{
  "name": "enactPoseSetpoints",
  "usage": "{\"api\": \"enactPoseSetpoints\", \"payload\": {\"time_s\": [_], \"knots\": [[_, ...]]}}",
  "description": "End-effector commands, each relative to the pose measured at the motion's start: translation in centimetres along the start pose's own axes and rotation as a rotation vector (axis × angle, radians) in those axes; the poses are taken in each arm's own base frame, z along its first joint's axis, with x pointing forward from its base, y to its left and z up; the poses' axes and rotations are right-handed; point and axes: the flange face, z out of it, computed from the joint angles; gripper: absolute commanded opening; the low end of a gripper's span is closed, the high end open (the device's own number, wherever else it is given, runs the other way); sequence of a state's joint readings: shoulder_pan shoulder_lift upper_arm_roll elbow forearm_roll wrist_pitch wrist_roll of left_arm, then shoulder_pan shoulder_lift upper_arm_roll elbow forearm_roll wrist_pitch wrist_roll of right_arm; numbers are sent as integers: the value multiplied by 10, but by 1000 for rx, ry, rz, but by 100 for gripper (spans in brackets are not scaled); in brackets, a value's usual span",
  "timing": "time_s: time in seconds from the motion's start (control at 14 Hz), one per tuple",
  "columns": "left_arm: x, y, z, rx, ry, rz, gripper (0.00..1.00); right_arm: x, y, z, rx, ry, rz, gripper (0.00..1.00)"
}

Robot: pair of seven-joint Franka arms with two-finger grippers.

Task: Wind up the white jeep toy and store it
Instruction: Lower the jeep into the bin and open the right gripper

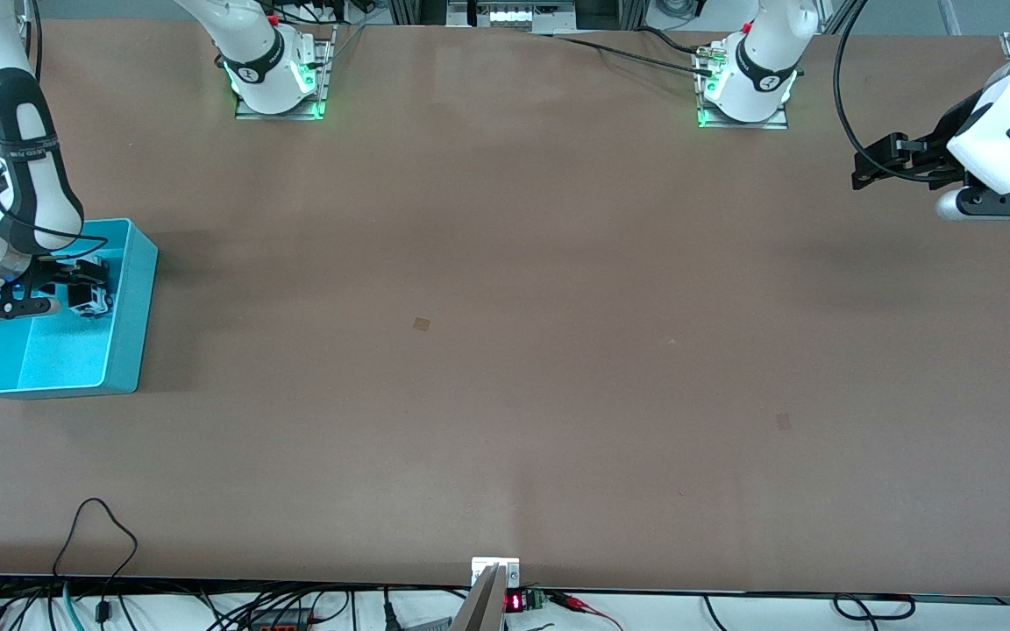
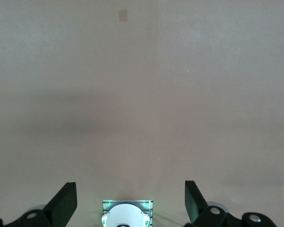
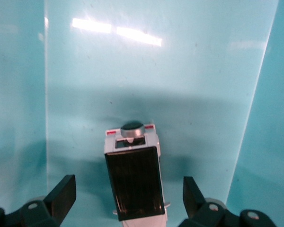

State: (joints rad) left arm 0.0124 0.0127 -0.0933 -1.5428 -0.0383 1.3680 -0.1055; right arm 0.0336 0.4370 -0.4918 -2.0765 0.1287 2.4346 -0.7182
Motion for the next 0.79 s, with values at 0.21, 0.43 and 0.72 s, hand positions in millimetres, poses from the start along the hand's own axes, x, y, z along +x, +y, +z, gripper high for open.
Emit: {"api": "enactPoseSetpoints", "payload": {"time_s": [0.21,0.43,0.72], "knots": [[1,2,-5,-19,-9,10,100,39,-15,-77,-8,101,-101,100],[1,1,-4,-19,-11,8,100,61,-16,-119,5,108,-122,100],[-2,0,-3,-12,-32,7,100,74,-47,-180,43,127,-132,100]]}}
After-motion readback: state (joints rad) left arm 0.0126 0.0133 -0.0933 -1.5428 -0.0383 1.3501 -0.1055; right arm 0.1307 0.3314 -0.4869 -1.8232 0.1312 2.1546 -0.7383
